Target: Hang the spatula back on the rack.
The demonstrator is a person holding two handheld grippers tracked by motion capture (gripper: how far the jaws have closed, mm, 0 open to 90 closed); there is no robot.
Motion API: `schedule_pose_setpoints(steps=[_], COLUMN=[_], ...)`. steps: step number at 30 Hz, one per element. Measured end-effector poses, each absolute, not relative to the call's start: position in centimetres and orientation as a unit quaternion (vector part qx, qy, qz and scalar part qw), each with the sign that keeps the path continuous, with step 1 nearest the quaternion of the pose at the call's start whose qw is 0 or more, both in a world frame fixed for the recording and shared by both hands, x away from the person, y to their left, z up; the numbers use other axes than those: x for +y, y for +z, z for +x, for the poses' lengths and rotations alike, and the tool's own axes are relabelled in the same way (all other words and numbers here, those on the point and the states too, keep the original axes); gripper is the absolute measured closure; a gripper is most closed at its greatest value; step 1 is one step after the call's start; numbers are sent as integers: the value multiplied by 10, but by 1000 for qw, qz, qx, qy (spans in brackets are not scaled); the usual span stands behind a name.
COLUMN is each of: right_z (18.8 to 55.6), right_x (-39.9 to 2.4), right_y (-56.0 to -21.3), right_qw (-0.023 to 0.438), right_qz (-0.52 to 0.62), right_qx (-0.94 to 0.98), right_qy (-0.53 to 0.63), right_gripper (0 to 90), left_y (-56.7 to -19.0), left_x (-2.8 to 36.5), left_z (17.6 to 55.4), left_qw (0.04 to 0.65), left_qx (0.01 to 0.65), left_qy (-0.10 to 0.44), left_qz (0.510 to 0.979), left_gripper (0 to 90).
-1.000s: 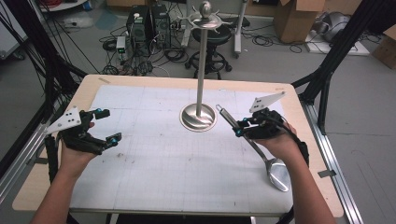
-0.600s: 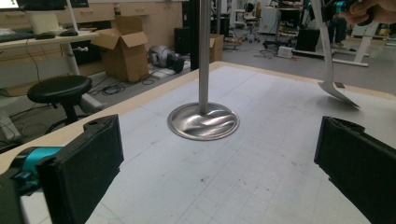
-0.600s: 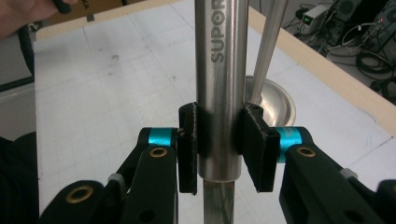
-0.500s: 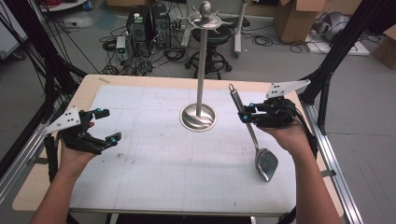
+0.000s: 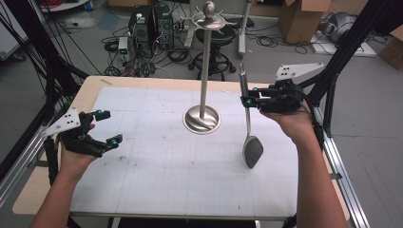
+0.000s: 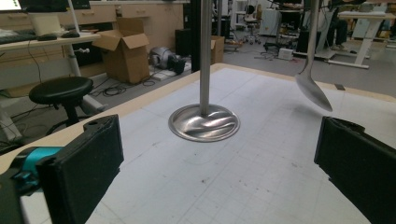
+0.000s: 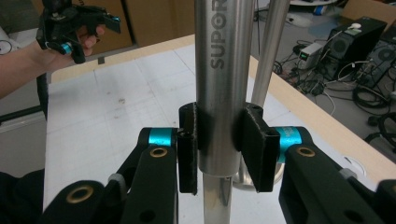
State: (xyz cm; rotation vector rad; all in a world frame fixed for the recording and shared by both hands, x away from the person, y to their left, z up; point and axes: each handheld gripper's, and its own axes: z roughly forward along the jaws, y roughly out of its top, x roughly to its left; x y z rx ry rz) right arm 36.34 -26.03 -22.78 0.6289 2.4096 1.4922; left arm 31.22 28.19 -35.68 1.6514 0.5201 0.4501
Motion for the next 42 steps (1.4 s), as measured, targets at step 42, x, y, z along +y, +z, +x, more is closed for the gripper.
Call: schedule_pose_setpoints(steps=[42], right_z=[408], right_x=[-219], right_y=[-175], right_qw=[123], right_qz=[219], right_qx=[832], right_qy=[495], right_gripper=[693], left_y=[-357], left_x=[282], left_z=[312], left_qw=[625], left_qx=[229], left_qy=[192], left_qz=[721], left_gripper=[18])
